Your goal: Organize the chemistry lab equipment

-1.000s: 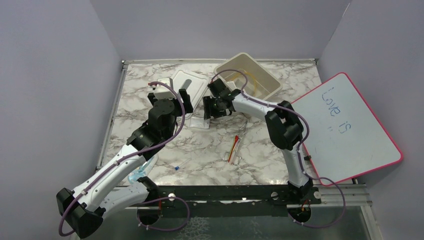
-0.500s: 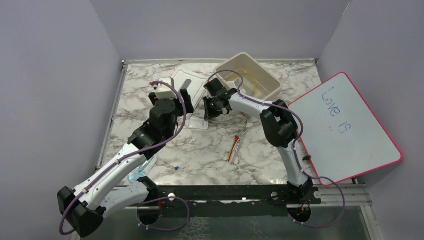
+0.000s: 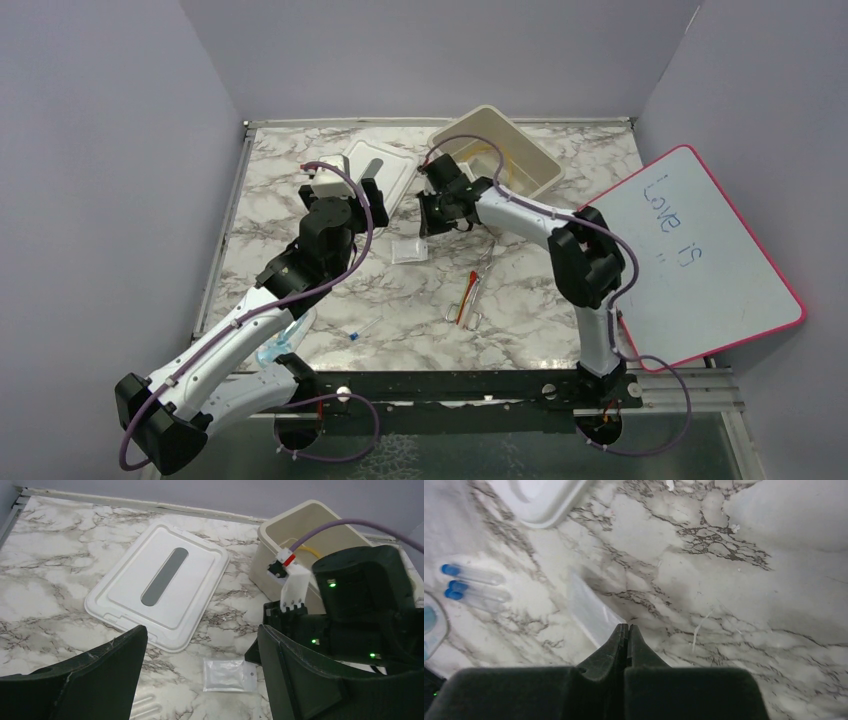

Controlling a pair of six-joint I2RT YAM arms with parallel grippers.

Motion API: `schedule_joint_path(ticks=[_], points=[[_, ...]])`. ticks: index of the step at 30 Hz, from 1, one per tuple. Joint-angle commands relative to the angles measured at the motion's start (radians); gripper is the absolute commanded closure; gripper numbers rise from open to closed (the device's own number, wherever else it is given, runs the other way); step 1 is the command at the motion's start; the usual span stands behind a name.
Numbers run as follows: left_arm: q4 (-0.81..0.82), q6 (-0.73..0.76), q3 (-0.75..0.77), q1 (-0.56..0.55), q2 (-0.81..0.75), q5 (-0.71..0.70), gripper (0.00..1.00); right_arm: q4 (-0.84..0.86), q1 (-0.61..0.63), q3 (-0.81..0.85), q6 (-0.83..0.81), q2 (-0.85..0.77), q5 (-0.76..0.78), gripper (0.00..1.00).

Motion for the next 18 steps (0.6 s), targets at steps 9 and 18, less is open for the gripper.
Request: schedule_joint_path(ticks=[9,18], points=[[0.014,0.003,0.007,0.006,-0.003,0.024,0.17,0.008,-0.002,0.035,-0.113,-0.324,0.088,0.99],[0.011,0.008,0.008,0.007,-0.010,0.025,0.17,0.001,-0.085,0.105,-0.158,-0.425,0.277,0.99]])
